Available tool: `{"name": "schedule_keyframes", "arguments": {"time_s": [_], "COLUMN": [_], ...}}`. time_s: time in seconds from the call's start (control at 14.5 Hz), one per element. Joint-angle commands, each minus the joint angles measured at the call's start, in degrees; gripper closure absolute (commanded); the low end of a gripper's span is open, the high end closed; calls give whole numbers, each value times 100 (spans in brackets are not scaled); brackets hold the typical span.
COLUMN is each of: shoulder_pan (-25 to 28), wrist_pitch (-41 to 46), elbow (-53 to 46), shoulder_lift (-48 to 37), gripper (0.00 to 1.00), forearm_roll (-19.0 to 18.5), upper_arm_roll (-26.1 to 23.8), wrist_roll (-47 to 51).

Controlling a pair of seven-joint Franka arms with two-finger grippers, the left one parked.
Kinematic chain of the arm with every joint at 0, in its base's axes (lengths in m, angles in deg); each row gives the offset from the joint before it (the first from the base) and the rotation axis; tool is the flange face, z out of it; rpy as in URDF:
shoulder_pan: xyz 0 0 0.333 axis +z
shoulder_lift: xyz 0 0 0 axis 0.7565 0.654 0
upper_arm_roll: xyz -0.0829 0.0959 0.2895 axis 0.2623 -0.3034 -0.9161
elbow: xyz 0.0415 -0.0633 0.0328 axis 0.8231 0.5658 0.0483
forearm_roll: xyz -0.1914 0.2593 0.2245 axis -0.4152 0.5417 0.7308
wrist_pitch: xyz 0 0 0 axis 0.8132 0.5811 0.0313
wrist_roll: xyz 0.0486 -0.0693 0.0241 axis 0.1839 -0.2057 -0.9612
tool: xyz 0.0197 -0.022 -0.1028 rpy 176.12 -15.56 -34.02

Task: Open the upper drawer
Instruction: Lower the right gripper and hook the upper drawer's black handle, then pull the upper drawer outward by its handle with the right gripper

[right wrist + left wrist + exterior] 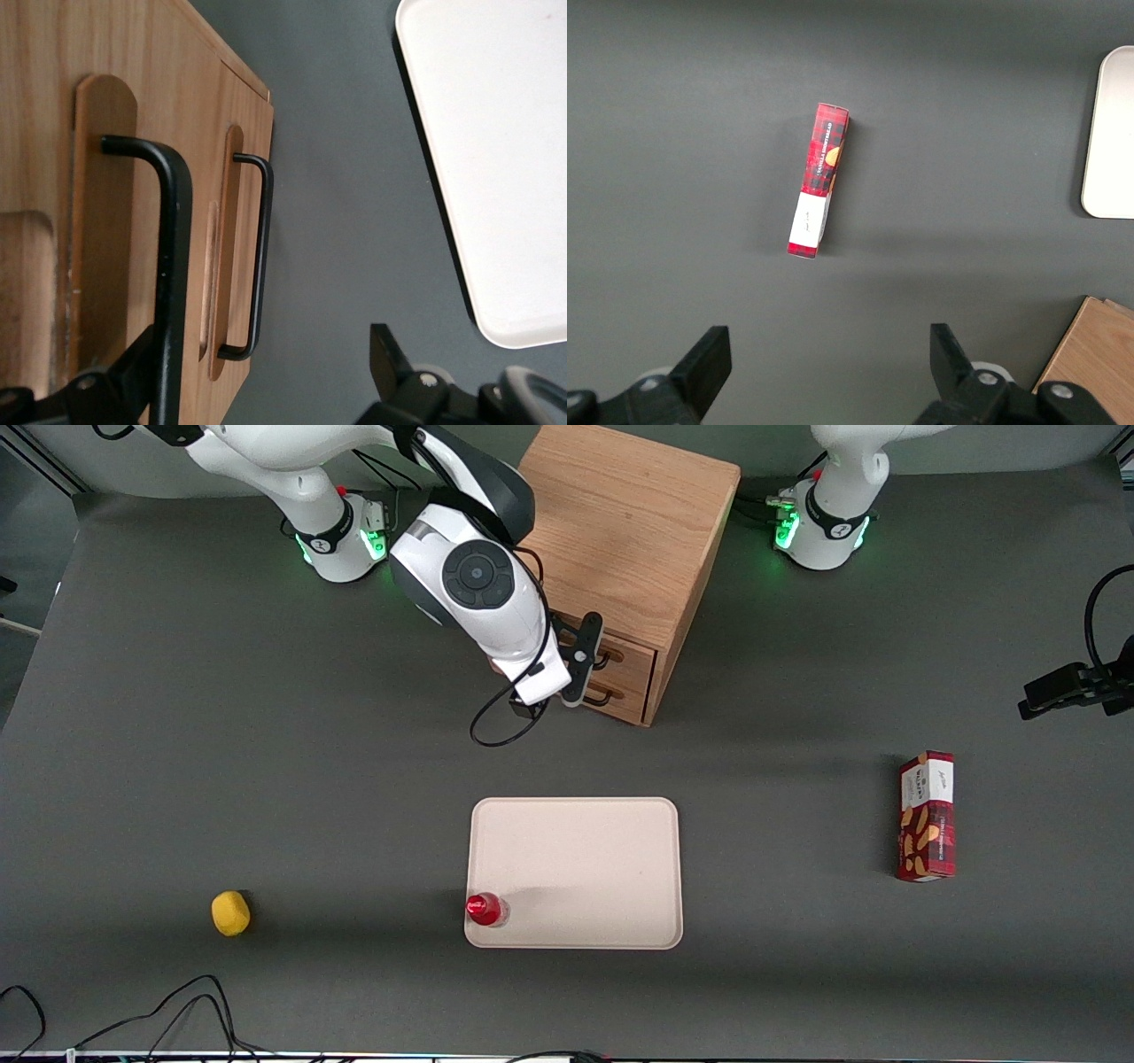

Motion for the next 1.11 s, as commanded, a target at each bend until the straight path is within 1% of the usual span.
{"name": "schedule_keyframes", "arguments": {"time_s": [0.0, 0.28, 1.04], "shoulder_pan": [-57, -136, -390], "wrist_pitch": [-166, -236, -245], "elbow": [-16, -51, -358], "shoulder_lift": [78, 95, 297], "gripper": [0, 0, 0], "forearm_roll": [-157, -148, -148], "upper_arm_roll": [4, 74, 118], "wrist_roll": [-179, -416, -443]}}
